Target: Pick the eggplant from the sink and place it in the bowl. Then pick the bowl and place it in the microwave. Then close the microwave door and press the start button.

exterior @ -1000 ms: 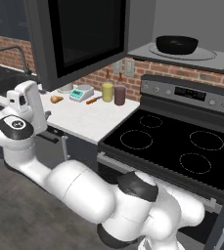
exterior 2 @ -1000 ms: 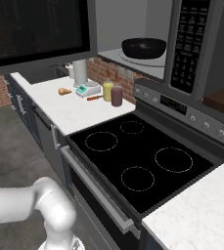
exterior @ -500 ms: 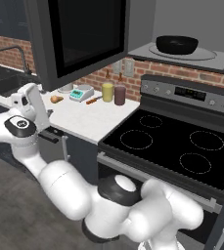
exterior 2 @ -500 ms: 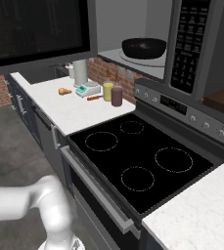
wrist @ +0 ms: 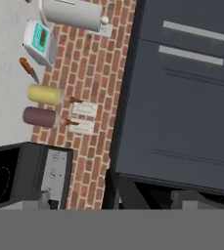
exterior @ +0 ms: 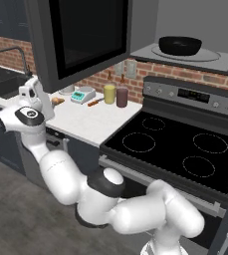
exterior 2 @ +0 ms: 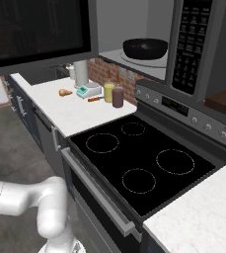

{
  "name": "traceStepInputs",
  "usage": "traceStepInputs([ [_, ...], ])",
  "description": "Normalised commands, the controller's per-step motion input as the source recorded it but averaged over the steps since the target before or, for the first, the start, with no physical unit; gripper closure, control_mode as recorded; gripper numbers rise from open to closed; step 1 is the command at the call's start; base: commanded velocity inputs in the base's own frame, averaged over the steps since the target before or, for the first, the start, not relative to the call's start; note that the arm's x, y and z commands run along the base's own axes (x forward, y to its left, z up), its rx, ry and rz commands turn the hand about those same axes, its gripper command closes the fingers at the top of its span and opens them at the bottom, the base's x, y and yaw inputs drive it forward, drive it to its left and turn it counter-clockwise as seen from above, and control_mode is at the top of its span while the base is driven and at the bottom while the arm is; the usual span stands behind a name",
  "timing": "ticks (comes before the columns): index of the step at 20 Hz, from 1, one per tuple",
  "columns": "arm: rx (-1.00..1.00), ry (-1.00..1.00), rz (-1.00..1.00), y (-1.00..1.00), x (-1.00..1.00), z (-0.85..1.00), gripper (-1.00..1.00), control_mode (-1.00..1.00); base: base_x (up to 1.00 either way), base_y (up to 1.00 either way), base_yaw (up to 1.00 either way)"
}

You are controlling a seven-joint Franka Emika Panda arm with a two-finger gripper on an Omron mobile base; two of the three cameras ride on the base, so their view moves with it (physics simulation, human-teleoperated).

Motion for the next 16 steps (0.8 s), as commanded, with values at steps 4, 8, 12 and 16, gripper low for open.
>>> traceStepInputs([
  [4, 0.0, -0.11, 0.0, -0.11, 0.14, 0.22, -1.0, -1.0, 0.0, 0.0, 0.0],
  [8, 0.0, -0.14, 0.0, -0.23, 0.0, 0.37, -1.0, -1.0, 0.0, 0.0, 0.0],
  [12, 0.0, -0.12, 0.0, -0.34, 0.0, 0.29, -1.0, -1.0, 0.0, 0.0, 0.0],
  [16, 0.0, -0.1, 0.0, -0.45, 0.0, 0.17, -1.0, -1.0, 0.0, 0.0, 0.0],
])
